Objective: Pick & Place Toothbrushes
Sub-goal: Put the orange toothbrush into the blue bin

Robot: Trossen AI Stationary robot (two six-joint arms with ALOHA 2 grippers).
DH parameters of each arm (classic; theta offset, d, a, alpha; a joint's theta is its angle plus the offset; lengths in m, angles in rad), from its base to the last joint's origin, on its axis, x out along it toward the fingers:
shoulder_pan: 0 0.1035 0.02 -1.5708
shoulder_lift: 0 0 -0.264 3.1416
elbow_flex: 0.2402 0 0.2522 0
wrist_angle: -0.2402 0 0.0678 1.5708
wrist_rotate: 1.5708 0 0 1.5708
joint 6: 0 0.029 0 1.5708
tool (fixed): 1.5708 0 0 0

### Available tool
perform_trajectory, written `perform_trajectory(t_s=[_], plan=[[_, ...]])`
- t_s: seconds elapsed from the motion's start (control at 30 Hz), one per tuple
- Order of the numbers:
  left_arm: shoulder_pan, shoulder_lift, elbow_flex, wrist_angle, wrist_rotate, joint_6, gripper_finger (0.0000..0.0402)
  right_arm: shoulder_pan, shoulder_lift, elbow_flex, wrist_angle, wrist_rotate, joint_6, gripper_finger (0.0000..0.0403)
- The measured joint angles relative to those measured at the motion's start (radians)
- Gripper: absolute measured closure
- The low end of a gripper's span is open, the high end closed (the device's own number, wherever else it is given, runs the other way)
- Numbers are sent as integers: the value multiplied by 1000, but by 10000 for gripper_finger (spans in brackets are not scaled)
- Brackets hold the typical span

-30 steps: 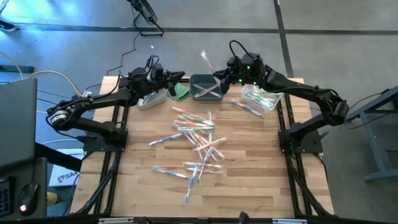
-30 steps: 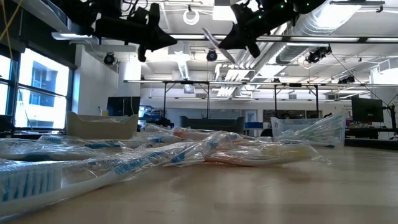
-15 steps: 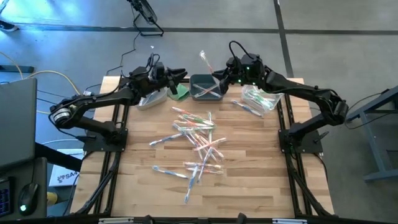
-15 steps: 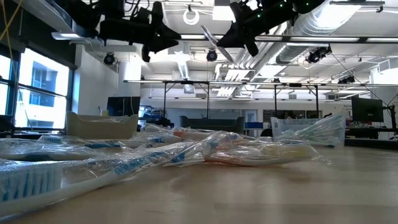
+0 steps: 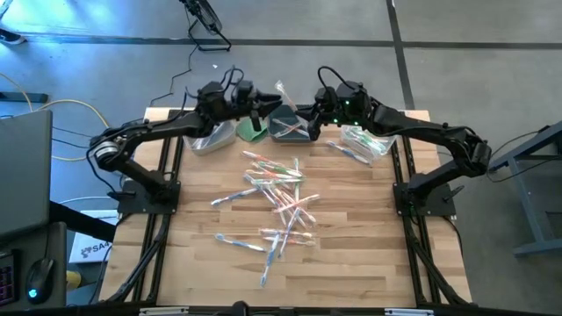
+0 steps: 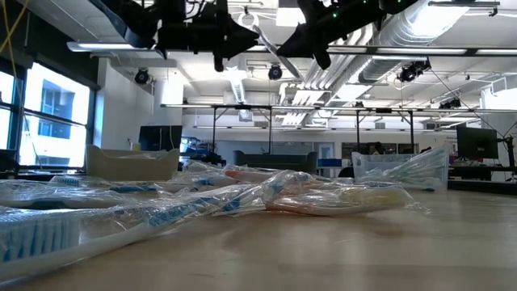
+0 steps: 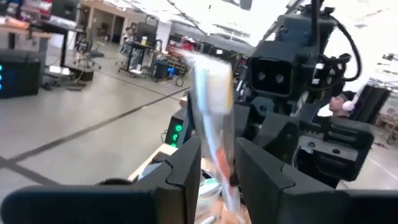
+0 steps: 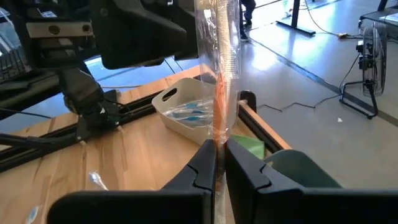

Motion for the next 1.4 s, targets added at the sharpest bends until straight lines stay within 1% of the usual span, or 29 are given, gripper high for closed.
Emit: perform_trajectory(t_s=[0.23,0.53,0.87,0.97,1.23,1.3,1.4], plan=[[0,38,28,-1,8,2,307,10,0,0,0,0,0,390],[-28,116,111,0,28,0,307,10,0,0,-1,0,-1,390],[-27,120,119,-9,29,7,309,10,0,0,-8,2,-1,390],[-27,120,119,-9,28,6,323,10,0,0,-8,10,-2,390],[-27,119,119,-8,28,-4,385,10,0,0,-12,19,-6,390],[-27,119,119,-8,29,-4,391,10,0,0,-16,19,-5,390],[-27,119,119,-9,29,-4,387,10,0,0,-24,19,-10,390]])
